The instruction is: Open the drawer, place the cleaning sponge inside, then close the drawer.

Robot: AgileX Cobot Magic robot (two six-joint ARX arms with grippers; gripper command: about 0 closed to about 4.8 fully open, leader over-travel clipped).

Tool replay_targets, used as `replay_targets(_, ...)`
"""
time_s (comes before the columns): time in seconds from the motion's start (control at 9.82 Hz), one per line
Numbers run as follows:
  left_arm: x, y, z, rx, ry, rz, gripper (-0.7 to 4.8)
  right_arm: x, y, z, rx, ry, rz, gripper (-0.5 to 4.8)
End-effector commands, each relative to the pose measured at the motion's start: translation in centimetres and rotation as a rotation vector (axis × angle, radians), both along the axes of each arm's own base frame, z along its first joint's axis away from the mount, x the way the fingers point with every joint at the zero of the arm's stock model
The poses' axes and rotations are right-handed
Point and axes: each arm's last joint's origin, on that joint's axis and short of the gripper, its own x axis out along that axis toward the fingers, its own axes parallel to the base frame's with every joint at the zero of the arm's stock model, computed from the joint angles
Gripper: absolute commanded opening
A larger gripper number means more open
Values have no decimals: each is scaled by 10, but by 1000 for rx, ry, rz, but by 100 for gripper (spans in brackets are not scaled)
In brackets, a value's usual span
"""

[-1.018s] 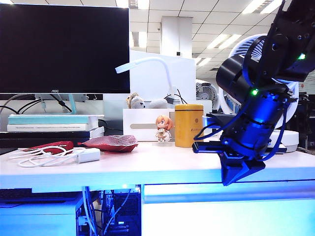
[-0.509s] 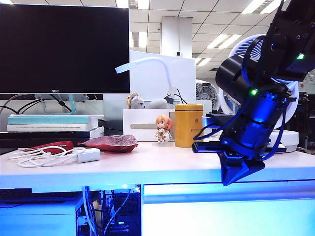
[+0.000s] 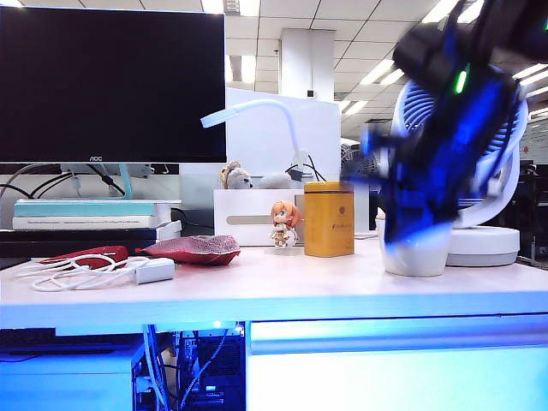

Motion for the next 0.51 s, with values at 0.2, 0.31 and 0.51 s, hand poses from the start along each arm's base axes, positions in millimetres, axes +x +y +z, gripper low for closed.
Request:
replay_targets(0.2, -15, 17, 8, 29, -60, 64, -5, -64, -29, 105, 61, -279, 50, -6)
replay_targets(0.31, -19, 22, 7, 51, -41, 64, -5, -92, -42, 129, 95, -354, 48, -6)
replay_targets(0.51, -19, 23, 9, 62, -90, 106, -5, -167, -81, 124, 122, -522, -37, -6)
